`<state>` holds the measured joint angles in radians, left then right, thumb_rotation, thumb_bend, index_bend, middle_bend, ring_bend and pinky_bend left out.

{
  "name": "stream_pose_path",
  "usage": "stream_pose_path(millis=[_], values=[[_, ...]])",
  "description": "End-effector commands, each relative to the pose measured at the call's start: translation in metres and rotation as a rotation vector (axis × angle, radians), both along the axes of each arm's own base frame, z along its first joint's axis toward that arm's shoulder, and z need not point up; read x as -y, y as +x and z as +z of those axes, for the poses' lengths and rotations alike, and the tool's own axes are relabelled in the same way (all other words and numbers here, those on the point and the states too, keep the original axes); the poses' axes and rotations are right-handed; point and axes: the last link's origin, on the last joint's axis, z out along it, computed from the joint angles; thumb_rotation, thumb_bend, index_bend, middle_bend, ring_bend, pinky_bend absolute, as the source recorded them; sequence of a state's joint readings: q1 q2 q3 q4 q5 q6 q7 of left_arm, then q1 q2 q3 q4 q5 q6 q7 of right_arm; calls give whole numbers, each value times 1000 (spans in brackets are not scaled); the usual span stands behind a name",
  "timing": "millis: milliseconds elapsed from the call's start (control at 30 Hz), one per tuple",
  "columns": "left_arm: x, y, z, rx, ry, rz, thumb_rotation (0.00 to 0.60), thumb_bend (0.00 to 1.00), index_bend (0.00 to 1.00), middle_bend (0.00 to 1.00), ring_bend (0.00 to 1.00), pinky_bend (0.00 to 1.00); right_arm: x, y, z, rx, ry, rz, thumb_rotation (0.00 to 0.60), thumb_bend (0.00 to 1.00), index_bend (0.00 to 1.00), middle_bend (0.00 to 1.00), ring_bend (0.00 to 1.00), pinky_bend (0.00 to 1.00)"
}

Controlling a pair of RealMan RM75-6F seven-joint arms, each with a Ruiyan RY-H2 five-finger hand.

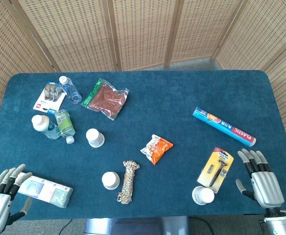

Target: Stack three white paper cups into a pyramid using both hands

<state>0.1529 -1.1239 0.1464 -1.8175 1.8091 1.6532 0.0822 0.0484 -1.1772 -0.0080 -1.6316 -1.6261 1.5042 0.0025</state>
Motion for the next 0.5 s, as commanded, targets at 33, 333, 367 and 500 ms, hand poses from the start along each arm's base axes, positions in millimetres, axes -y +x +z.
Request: stream_pose_path(millis=[33, 333, 367, 500], values=[[-2, -1, -1, -3, -5, 3, 600, 479, 179, 71, 0, 0, 1, 2, -1, 10, 9, 4, 600, 398, 0, 0, 0, 0], [-9, 5, -4, -26, -40, -28, 600, 479, 172, 65, 0, 0, 0, 4, 0, 31, 14, 14, 600, 398, 0, 0, 0, 0], [-11, 7, -3, -33, -45, -39, 600, 479, 171, 63, 0, 0, 0, 3, 1, 33, 10, 11, 600, 398, 0, 0, 0, 0], [-20, 14, -6, -77, -96, -68, 600, 480, 141, 37, 0, 0, -1, 2, 3, 35, 5, 7, 600, 397, 0, 0, 0, 0]])
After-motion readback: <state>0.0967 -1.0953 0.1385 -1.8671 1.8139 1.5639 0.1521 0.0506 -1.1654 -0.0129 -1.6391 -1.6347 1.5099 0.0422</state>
